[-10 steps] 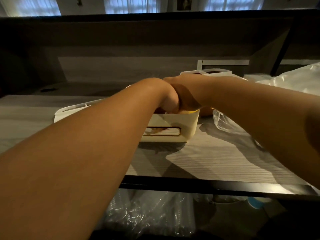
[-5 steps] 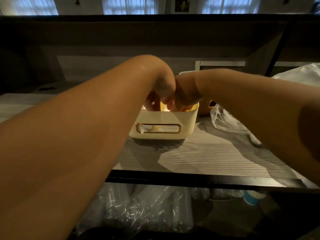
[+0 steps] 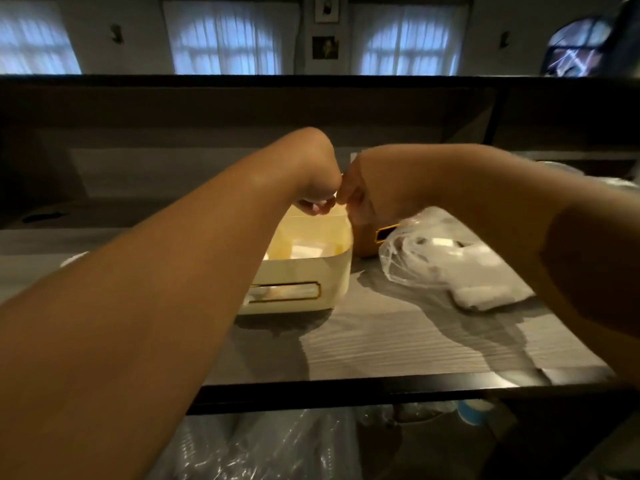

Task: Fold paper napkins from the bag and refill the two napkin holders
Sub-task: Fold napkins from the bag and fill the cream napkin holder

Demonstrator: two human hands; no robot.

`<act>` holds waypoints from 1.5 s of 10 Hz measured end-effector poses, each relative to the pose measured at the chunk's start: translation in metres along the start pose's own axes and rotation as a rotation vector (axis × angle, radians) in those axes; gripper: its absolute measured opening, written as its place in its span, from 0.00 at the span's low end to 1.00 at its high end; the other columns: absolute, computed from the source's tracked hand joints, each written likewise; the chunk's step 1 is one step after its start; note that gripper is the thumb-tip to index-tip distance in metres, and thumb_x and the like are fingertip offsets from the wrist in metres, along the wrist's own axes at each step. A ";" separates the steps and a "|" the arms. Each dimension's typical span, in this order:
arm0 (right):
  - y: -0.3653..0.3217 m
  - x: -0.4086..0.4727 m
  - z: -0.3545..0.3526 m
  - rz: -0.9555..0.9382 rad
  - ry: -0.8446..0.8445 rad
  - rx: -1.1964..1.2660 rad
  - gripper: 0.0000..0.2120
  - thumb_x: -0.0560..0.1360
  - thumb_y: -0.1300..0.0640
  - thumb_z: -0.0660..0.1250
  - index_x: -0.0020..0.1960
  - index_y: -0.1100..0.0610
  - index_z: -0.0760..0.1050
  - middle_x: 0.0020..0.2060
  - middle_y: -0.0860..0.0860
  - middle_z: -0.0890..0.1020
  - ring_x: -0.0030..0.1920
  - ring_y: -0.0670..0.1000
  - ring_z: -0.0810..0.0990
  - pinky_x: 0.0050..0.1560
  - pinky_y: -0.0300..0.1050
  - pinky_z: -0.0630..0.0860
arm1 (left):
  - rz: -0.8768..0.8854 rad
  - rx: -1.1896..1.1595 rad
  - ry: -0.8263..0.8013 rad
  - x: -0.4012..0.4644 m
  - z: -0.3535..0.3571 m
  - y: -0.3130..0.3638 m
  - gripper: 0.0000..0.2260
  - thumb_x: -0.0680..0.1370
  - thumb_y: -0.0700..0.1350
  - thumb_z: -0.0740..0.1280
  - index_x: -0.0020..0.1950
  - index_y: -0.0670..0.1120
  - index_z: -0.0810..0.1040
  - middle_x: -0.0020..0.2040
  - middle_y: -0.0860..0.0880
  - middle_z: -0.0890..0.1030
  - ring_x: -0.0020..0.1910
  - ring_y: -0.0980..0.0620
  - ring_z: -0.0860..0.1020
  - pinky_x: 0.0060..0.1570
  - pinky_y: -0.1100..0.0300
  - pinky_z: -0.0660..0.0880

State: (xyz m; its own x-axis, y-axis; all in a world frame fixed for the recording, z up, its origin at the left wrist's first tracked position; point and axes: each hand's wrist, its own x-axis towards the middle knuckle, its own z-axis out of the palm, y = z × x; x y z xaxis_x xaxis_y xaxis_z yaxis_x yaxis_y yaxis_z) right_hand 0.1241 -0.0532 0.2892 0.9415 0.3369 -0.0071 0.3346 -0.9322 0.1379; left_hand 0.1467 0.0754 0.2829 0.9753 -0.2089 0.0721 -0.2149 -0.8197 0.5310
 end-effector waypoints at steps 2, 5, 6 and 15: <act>0.099 -0.056 0.028 0.244 0.168 0.059 0.12 0.80 0.61 0.65 0.61 0.51 0.81 0.51 0.47 0.82 0.49 0.48 0.78 0.59 0.43 0.74 | 0.324 -0.161 -0.009 0.001 0.057 0.062 0.12 0.77 0.34 0.67 0.58 0.44 0.82 0.51 0.45 0.84 0.51 0.46 0.83 0.54 0.48 0.81; 0.153 -0.053 0.108 0.370 0.131 -0.189 0.18 0.79 0.58 0.63 0.65 0.45 0.78 0.55 0.48 0.81 0.53 0.51 0.75 0.55 0.47 0.71 | 0.290 -0.269 0.007 0.016 0.193 0.068 0.18 0.80 0.37 0.63 0.66 0.53 0.79 0.64 0.50 0.80 0.64 0.46 0.75 0.64 0.52 0.72; 0.161 -0.052 0.102 0.398 0.103 -0.444 0.17 0.78 0.53 0.65 0.66 0.46 0.77 0.61 0.48 0.78 0.64 0.55 0.69 0.62 0.51 0.65 | 0.301 -0.172 -0.052 0.027 0.208 0.058 0.20 0.81 0.37 0.63 0.70 0.53 0.76 0.68 0.49 0.77 0.65 0.45 0.75 0.67 0.51 0.72; 0.171 0.049 0.141 0.371 -0.207 0.027 0.19 0.78 0.50 0.68 0.67 0.55 0.75 0.56 0.56 0.80 0.56 0.57 0.78 0.67 0.54 0.72 | 0.229 -0.152 0.065 0.046 0.214 0.046 0.28 0.79 0.36 0.61 0.79 0.48 0.63 0.80 0.50 0.61 0.77 0.47 0.62 0.72 0.52 0.63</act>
State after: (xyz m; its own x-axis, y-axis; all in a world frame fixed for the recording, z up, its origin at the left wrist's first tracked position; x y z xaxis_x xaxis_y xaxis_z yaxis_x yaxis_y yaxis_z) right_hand 0.2335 -0.2144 0.1728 0.9855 -0.0532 -0.1610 -0.0301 -0.9893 0.1425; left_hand 0.1710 -0.0860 0.1303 0.9044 -0.3410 0.2565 -0.4249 -0.6647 0.6144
